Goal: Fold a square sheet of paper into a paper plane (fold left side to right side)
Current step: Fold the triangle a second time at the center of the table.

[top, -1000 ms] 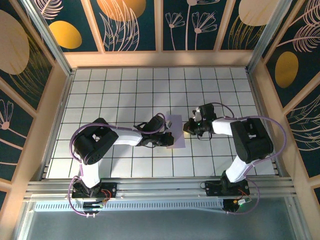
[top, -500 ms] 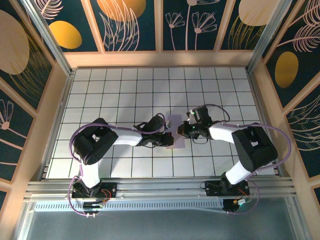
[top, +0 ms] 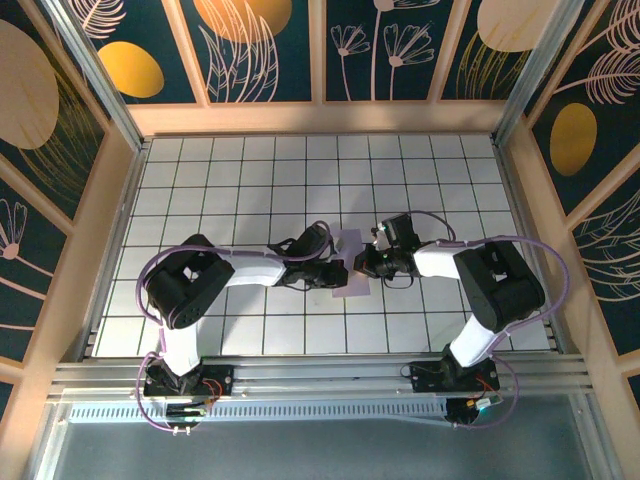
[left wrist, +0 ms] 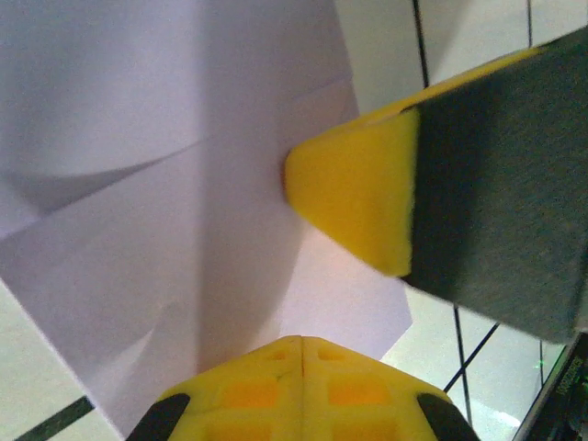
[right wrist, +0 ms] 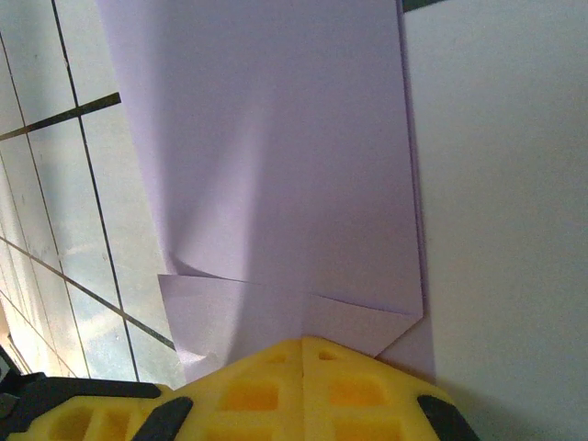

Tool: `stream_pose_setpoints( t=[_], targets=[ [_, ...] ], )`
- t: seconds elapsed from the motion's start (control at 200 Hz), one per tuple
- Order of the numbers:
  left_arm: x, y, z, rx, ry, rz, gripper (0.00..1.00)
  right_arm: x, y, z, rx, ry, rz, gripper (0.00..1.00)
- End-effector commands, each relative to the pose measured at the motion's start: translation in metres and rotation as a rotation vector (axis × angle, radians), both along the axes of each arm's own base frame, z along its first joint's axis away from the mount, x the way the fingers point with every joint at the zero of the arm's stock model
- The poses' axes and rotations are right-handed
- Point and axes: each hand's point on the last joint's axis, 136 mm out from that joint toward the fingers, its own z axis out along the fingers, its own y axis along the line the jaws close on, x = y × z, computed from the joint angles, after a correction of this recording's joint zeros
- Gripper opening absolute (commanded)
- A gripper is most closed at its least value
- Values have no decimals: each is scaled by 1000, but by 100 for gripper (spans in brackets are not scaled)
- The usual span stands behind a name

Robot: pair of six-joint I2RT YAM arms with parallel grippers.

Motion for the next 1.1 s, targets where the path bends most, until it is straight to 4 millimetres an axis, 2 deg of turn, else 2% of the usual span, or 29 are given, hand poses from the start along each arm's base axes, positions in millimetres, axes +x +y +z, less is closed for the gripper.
stream_pose_setpoints(
  t=[0.0, 0.35, 0.555, 0.575, 0.696, 1.096],
  targets=[
    [6, -7, 4, -5, -1, -29, 3, -22, -21, -34, -120, 103, -10, 0],
    [-2, -2, -14, 25, 27, -52, 3, -19, -25, -36, -137, 105, -12, 0],
    [-7, 7, -26, 60, 38, -55, 3, -19, -29, -39, -154, 111, -17, 0],
    [-14, 14, -34, 81, 55, -57, 3, -18, -29, -39, -155, 110, -18, 0],
    [-21, 22, -40, 99, 65, -64, 3, -18, -32, -41, -160, 115, -21, 0],
    [-43, 37, -42, 127, 45, -132, 4, -14, -42, -44, -171, 122, -36, 0]
  ],
)
